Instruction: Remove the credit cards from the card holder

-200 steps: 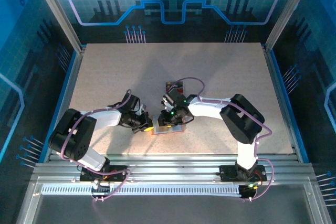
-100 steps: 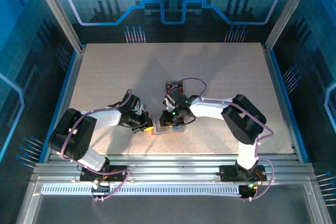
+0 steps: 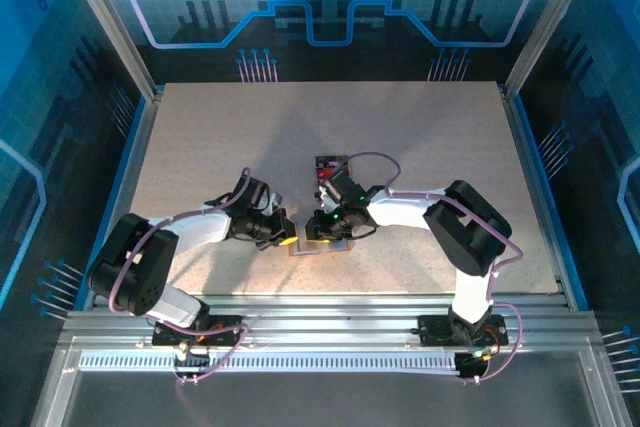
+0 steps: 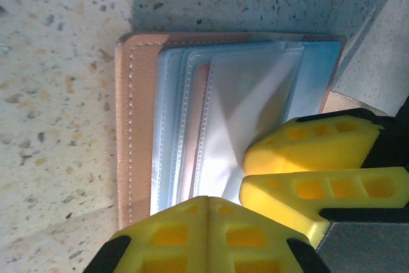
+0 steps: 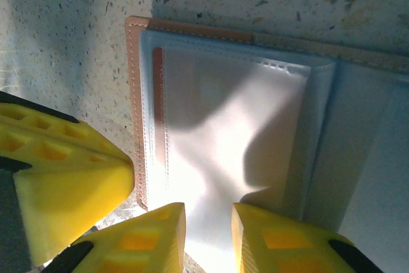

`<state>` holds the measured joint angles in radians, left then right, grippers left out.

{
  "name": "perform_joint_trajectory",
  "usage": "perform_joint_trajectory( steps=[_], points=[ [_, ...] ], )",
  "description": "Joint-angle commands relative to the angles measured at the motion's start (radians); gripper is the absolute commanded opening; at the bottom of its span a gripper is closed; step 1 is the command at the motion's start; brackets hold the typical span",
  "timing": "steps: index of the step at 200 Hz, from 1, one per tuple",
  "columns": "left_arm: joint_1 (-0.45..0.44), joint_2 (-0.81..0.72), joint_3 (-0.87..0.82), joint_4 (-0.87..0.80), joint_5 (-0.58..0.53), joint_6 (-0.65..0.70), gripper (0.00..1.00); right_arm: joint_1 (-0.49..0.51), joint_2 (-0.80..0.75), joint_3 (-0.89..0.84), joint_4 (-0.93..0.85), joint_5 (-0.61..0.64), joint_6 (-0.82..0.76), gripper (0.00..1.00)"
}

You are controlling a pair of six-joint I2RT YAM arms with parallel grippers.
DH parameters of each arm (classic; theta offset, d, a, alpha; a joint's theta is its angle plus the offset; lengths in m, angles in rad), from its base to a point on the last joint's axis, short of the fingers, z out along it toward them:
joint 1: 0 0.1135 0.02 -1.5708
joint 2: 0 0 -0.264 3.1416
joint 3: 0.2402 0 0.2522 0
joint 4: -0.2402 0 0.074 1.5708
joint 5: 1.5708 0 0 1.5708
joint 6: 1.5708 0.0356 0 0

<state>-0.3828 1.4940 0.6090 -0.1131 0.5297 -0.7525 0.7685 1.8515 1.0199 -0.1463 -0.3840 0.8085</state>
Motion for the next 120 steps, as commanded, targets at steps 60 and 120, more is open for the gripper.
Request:
perform_joint_trajectory(
  steps=[60,120],
  points=[
    [-0.011,0.057,0.000,0.017,0.007,-0.002,0.01,-0.037,-0.039,-0.077,0.105,-0.047,0.057,0.26],
    [-0.011,0.046,0.014,-0.006,-0.005,0.000,0.01,-0.072,-0.041,-0.165,0.263,-0.119,0.126,0.25]
  ],
)
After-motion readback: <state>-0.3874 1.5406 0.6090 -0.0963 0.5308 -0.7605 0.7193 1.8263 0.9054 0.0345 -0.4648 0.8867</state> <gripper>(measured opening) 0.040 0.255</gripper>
